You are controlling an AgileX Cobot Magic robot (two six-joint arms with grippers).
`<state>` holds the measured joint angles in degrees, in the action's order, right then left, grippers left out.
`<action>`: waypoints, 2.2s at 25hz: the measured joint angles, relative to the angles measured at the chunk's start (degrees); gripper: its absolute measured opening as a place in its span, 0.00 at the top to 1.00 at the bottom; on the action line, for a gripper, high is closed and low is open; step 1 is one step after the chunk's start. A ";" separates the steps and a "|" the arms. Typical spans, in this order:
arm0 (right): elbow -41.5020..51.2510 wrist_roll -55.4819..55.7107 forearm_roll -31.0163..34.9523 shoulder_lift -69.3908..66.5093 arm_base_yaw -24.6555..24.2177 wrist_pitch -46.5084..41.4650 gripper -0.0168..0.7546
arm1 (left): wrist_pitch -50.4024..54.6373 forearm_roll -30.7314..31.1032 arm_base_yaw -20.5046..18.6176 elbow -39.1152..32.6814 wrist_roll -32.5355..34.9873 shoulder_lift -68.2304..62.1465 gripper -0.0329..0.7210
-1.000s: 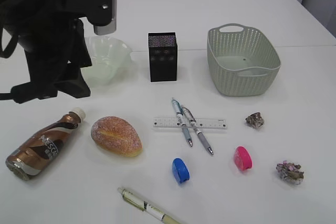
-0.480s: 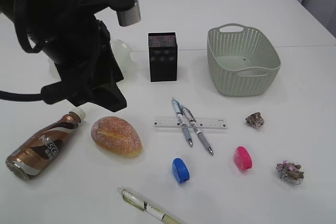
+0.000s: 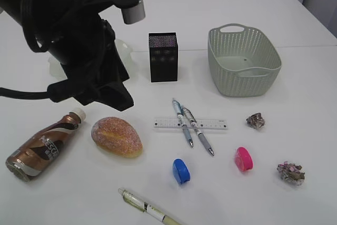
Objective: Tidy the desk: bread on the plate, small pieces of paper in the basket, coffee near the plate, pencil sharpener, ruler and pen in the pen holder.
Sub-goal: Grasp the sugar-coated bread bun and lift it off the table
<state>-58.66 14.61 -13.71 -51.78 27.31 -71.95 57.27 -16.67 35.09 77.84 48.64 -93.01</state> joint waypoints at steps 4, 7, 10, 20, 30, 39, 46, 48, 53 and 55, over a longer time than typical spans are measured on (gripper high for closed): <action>0.00 0.00 0.00 0.00 0.00 0.00 0.47 | -0.66 0.12 0.00 0.00 0.00 0.00 0.38; 0.00 0.00 0.00 0.00 0.00 0.00 0.47 | -0.75 1.36 0.00 0.00 0.00 -0.26 0.38; 0.00 0.00 0.00 0.00 0.00 0.00 0.47 | -0.75 3.90 0.00 0.00 0.00 -0.39 0.38; 0.00 0.00 0.00 0.00 0.00 0.00 0.47 | -0.80 11.47 0.00 0.00 0.09 -3.86 0.22; 0.00 0.00 -0.04 0.00 0.00 -0.10 0.47 | -5.85 19.43 0.00 0.00 1.68 -10.63 0.19; 0.00 0.00 -0.04 0.00 0.00 -0.10 0.47 | -8.89 20.73 0.00 0.02 3.88 -16.78 0.19; 0.00 0.00 -0.40 0.00 2.11 -0.10 0.47 | -12.15 22.56 0.00 0.02 3.93 -20.80 0.19; 0.00 0.00 -0.17 0.00 2.83 -0.10 0.47 | -13.19 23.12 0.00 0.02 3.93 -21.46 0.19; -0.04 0.00 -0.38 0.00 2.83 -0.10 0.47 | -14.55 23.57 0.00 0.12 4.01 -22.98 0.19; -0.04 0.00 -0.49 0.00 2.83 -0.10 0.47 | -14.65 23.61 0.00 0.22 4.01 -23.79 0.19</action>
<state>-58.70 14.61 -14.20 -51.78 30.14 -72.05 42.63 6.94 35.09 78.06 52.65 -116.80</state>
